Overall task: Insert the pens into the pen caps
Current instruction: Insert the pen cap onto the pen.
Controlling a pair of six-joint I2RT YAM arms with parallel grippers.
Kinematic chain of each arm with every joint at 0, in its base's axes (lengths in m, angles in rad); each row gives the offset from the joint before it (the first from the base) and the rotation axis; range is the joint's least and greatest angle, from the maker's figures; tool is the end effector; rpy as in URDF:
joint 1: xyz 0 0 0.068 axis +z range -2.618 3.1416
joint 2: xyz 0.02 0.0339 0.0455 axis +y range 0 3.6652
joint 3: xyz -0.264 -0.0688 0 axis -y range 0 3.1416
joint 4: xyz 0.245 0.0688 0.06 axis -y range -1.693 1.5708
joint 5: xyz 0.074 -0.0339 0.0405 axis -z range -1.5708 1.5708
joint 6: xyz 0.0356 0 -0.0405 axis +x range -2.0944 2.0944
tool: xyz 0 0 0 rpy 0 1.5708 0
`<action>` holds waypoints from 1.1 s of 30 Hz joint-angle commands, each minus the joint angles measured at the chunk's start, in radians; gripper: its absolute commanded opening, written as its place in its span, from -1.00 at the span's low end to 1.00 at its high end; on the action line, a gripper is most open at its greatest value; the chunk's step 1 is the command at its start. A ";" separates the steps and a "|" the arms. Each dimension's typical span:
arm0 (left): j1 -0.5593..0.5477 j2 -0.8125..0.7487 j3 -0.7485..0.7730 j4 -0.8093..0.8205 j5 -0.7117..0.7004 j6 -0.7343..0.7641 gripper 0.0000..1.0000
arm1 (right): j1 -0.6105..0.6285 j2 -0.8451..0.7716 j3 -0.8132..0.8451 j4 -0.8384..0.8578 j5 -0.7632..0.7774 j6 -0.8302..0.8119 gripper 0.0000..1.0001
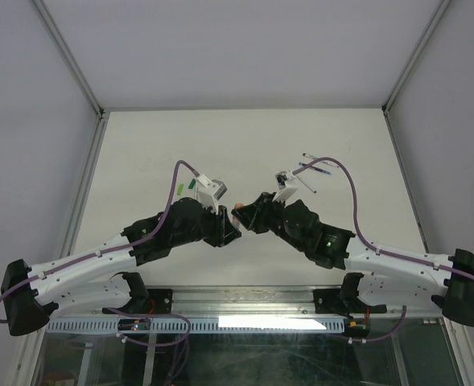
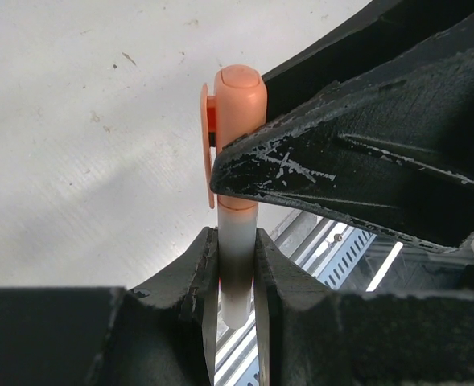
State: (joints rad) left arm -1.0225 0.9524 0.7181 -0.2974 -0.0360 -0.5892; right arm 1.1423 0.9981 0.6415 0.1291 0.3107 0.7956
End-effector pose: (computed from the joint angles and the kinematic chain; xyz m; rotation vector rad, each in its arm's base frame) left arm 0.1124 -0.1817 0.2745 0.4595 2.1952 -0.8974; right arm 0.1065 0.2070 0.2817 -0.0954 1.9264 1.0845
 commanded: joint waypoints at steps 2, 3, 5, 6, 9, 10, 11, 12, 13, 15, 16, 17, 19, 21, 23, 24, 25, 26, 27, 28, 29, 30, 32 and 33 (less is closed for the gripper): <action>0.015 -0.014 0.089 0.115 -0.145 -0.017 -1.00 | 0.073 0.020 -0.008 -0.019 -0.100 0.024 -1.00; 0.015 -0.016 0.092 0.116 -0.148 -0.016 -1.00 | 0.080 0.021 -0.020 -0.004 -0.110 0.028 -1.00; 0.015 -0.023 0.095 0.117 -0.157 -0.018 -1.00 | 0.094 0.024 -0.037 0.018 -0.126 0.036 -1.00; 0.015 -0.027 0.096 0.119 -0.162 -0.018 -1.00 | 0.102 0.027 -0.045 0.028 -0.133 0.041 -1.00; 0.015 -0.053 0.090 0.136 -0.179 -0.018 -1.00 | 0.135 0.041 -0.057 0.043 -0.129 0.050 -1.00; 0.015 -0.063 0.088 0.147 -0.184 -0.015 -1.00 | 0.152 0.046 -0.060 0.039 -0.116 0.050 -1.00; 0.015 -0.073 0.089 0.154 -0.187 -0.009 -1.00 | 0.169 0.055 -0.058 0.028 -0.101 0.053 -1.00; 0.015 -0.085 0.088 0.164 -0.191 -0.002 -1.00 | 0.184 0.064 -0.056 0.013 -0.089 0.056 -1.00; 0.015 -0.098 0.087 0.176 -0.193 0.006 -1.00 | 0.204 0.073 -0.057 0.004 -0.072 0.062 -1.00; 0.015 -0.118 0.091 0.202 -0.198 0.024 -1.00 | 0.235 0.090 -0.065 -0.013 -0.045 0.074 -1.00; 0.014 -0.123 0.102 0.207 -0.200 0.033 -1.00 | 0.247 0.099 -0.072 -0.011 -0.040 0.088 -1.00; 0.015 -0.126 0.112 0.209 -0.201 0.042 -1.00 | 0.259 0.106 -0.077 -0.014 -0.034 0.105 -1.00; 0.015 -0.137 0.120 0.216 -0.214 0.052 -1.00 | 0.291 0.126 -0.073 -0.046 -0.012 0.121 -1.00; 0.015 -0.150 0.133 0.223 -0.218 0.071 -1.00 | 0.315 0.135 -0.088 -0.068 0.008 0.149 -1.00; 0.015 -0.151 0.152 0.222 -0.215 0.091 -1.00 | 0.328 0.146 -0.125 -0.032 -0.001 0.183 -1.00; 0.015 -0.148 0.162 0.223 -0.214 0.097 -1.00 | 0.340 0.158 -0.134 -0.014 0.000 0.193 -1.00; 0.015 -0.145 0.169 0.225 -0.212 0.099 -1.00 | 0.353 0.171 -0.132 -0.014 0.005 0.204 -1.00; 0.015 -0.142 0.175 0.225 -0.209 0.103 -1.00 | 0.366 0.185 -0.124 -0.014 0.011 0.209 -1.00; 0.015 -0.137 0.178 0.224 -0.197 0.106 -1.00 | 0.373 0.191 -0.115 -0.019 0.019 0.207 -1.00; 0.015 -0.131 0.180 0.223 -0.189 0.112 -1.00 | 0.372 0.193 -0.105 -0.029 0.028 0.207 -1.00; 0.015 -0.128 0.180 0.221 -0.176 0.115 -1.00 | 0.371 0.188 -0.090 -0.043 0.041 0.204 -1.00; 0.015 -0.126 0.179 0.220 -0.157 0.118 -1.00 | 0.367 0.178 -0.069 -0.074 0.054 0.197 -1.00; 0.015 -0.131 0.173 0.205 -0.131 0.120 -1.00 | 0.358 0.156 -0.013 -0.140 0.097 0.173 -1.00; 0.015 -0.135 0.168 0.200 -0.121 0.121 -1.00 | 0.352 0.144 0.022 -0.177 0.119 0.163 -1.00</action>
State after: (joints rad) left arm -1.0420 0.8532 0.7349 -0.5598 -0.0196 -0.5011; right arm 1.4044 1.1328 0.6033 0.2657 0.6281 0.9680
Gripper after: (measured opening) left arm 0.195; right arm 0.295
